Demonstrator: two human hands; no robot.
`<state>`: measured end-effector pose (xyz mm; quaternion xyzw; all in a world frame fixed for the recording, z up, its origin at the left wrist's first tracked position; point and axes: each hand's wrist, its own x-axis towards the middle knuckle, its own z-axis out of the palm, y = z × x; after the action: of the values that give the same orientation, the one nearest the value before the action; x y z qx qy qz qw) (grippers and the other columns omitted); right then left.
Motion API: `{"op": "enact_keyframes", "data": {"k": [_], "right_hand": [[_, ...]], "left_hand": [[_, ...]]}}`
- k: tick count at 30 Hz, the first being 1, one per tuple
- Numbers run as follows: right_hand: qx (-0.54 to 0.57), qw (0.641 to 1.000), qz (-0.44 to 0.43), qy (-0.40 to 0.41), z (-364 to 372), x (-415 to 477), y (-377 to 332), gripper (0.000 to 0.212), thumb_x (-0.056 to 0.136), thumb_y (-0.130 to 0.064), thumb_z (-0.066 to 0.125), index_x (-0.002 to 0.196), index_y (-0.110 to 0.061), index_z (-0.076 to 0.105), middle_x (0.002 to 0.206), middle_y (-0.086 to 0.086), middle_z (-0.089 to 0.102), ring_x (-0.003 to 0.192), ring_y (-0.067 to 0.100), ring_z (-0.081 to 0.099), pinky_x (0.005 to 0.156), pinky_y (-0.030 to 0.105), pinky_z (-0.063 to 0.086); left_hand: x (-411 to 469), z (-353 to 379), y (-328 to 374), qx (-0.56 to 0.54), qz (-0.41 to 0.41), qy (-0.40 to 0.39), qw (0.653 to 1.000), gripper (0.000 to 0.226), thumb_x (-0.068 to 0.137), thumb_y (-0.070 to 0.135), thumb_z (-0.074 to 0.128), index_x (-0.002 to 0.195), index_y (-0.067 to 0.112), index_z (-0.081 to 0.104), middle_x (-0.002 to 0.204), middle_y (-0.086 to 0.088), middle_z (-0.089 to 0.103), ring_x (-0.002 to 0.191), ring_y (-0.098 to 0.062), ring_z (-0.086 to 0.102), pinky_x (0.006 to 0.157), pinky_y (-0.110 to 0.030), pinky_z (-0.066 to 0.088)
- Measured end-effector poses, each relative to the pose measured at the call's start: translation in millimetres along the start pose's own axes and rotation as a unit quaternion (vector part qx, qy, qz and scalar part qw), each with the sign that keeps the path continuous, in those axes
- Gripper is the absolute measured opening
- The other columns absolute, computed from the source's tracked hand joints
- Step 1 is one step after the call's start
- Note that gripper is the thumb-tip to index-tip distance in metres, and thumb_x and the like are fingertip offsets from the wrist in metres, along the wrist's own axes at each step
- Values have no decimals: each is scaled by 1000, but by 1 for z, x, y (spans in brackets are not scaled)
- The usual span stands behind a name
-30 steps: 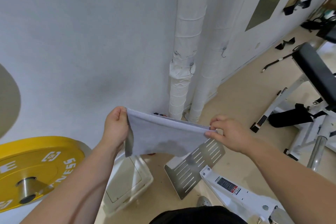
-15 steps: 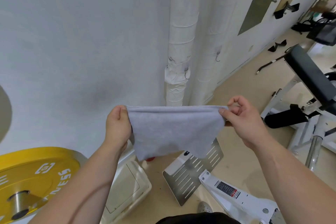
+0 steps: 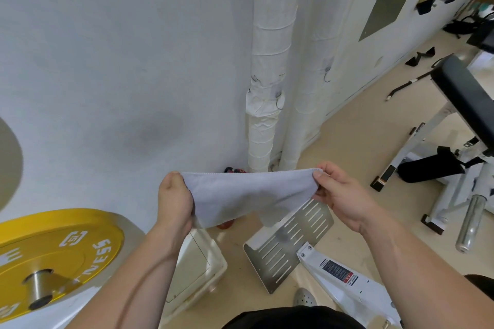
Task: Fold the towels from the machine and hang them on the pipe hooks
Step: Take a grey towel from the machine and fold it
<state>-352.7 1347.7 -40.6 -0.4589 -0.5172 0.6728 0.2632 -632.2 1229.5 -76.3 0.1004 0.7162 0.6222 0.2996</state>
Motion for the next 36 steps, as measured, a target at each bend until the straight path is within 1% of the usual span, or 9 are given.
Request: {"op": "enact_keyframes", "data": {"k": [6, 10, 14, 16, 18, 22, 28, 32, 36], "right_hand": [[-80, 991, -38, 101, -8, 6, 7, 17, 100, -6, 53, 98, -22, 59, 62, 6, 57, 57, 19, 49, 53, 30, 43], [-107, 984, -23, 142, -7, 4, 8, 33, 92, -1, 47, 73, -22, 63, 71, 10, 51, 62, 21, 40, 49, 30, 34], [-111, 989, -1, 96, 8, -6, 4, 39, 90, 0, 44, 68, -18, 72, 74, 13, 54, 70, 24, 46, 64, 37, 46], [-116, 993, -8, 26, 20, -12, 2, 41, 91, 3, 42, 81, -18, 75, 77, 21, 60, 70, 28, 57, 74, 42, 56], [-175, 983, -38, -42, 32, -17, 3, 41, 93, 3, 44, 94, -25, 73, 83, 13, 72, 76, 26, 71, 84, 46, 59], [-293, 942, -134, -91, 46, -20, 5, 34, 90, -3, 56, 92, -34, 68, 65, -1, 63, 76, 32, 66, 77, 46, 56], [-329, 911, -241, -61, 51, -13, 5, 16, 80, -19, 81, 79, -30, 69, 95, -8, 50, 83, 9, 53, 74, 18, 41], [-359, 888, -286, -42, 52, -12, 2, 24, 76, -26, 85, 75, -38, 65, 86, -16, 58, 94, 14, 51, 79, 22, 39], [-364, 888, -262, -100, 53, -17, 0, 23, 71, -23, 89, 72, -34, 69, 73, -9, 59, 79, 8, 55, 69, 24, 43]], "left_hand": [[1, -7, -5, 76, 54, -30, 995, 25, 98, 7, 37, 83, -3, 55, 72, -7, 53, 64, -17, 46, 56, -29, 38], [-2, -5, -8, 115, 30, -80, 990, 27, 95, 5, 37, 86, -11, 56, 70, -11, 53, 62, -21, 45, 53, -28, 36], [-22, 2, -4, 101, 39, -98, 989, 26, 96, 5, 40, 78, -12, 49, 66, -8, 44, 66, -19, 36, 53, -29, 28], [-36, 9, -3, 109, 63, -108, 986, 32, 99, 8, 42, 70, 1, 54, 59, 3, 48, 60, -15, 38, 54, -29, 31], [-50, 18, -3, 123, 82, -128, 981, 33, 102, 15, 45, 74, 14, 61, 60, 11, 56, 60, -11, 47, 59, -30, 39], [-72, 32, -5, 142, 94, -176, 969, 30, 103, 21, 45, 80, 17, 64, 71, 1, 58, 70, -18, 51, 66, -37, 43], [-92, 42, -9, 196, 163, -221, 942, 27, 106, 19, 44, 92, 12, 66, 86, -6, 65, 80, -19, 59, 69, -23, 46], [-93, 41, -8, 183, 169, -244, 937, 27, 107, 20, 44, 94, 12, 66, 88, -3, 65, 85, -19, 61, 77, -32, 50], [-84, 36, -11, 215, 177, -208, 938, 26, 107, 16, 43, 91, 11, 63, 86, -6, 64, 80, -18, 56, 73, -30, 47]]}}
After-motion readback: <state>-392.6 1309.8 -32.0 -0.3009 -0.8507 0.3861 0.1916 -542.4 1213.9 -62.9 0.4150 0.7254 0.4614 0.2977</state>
